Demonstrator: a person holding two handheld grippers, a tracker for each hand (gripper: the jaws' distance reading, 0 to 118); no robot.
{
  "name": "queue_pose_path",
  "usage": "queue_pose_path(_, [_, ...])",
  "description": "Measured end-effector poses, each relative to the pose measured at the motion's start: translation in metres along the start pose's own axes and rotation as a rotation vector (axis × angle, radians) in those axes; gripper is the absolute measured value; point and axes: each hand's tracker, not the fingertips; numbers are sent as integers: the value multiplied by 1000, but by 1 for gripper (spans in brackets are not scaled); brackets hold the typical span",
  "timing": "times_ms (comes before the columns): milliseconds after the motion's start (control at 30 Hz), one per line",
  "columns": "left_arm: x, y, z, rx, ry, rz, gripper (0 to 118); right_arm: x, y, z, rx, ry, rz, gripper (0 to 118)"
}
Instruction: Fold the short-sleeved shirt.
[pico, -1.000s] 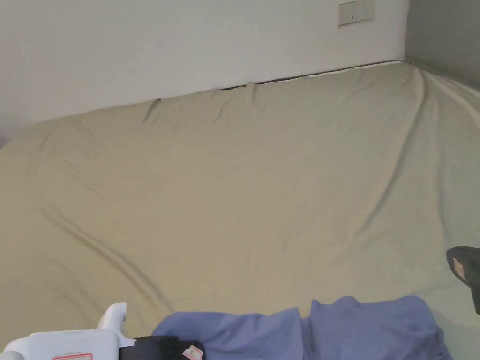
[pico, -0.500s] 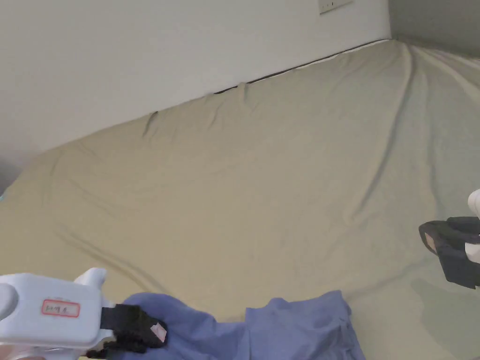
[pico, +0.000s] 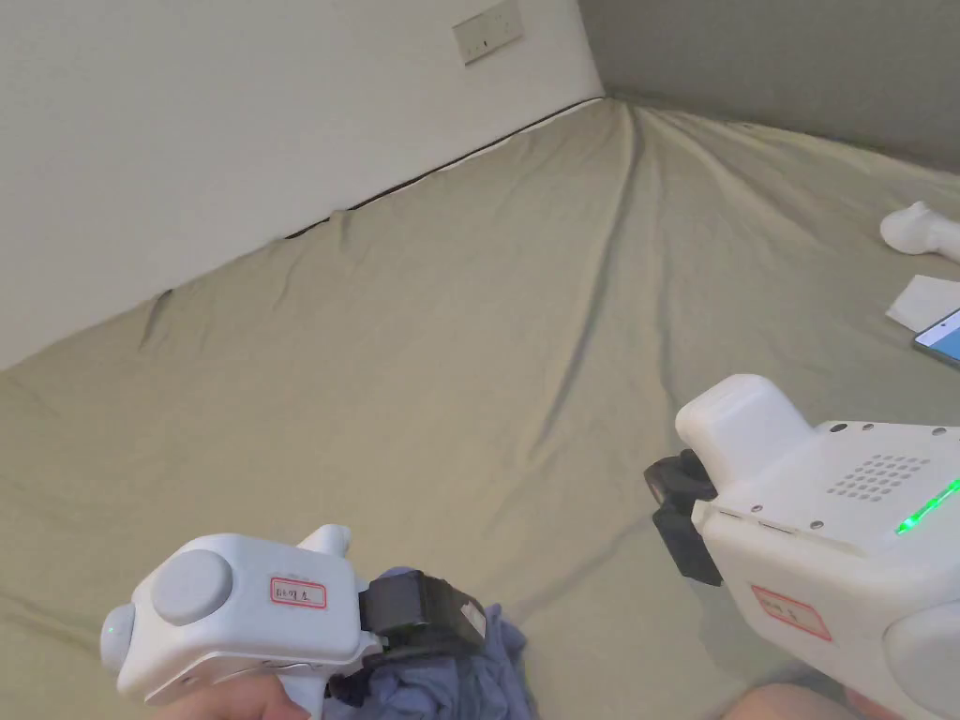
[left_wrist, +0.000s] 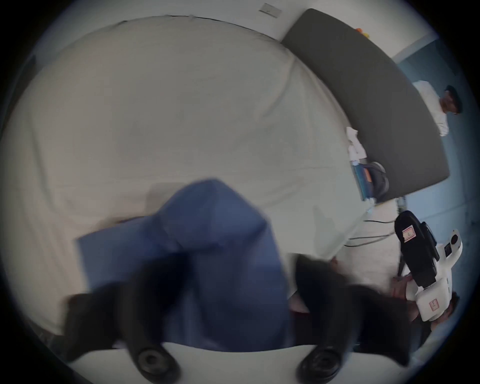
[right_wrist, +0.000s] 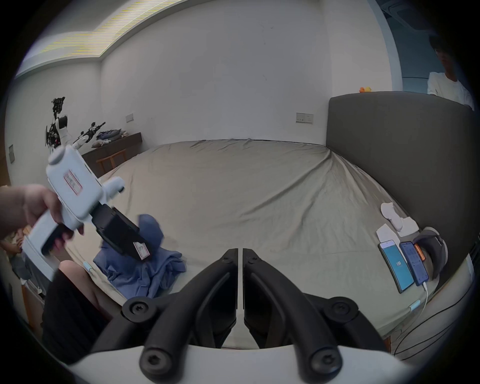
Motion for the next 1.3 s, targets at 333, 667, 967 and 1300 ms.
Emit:
queue_pose_path(333, [36,-34,58,155,71,-176,79,32,-11,-4,-22,-22,-70,5])
queue_pose_path(667, [34,-33,-47,29,202,-199,1,18,-14,-7,-42,-13,-7,5])
queue_pose_path(967, [14,-41,-58,-37,68,-118,0,0,-11,-28,-102,74,-3,5])
queue_pose_path(1300, [-66,-44,69,211,-88,19,0,-79,9,-143,-441,524,-88,5])
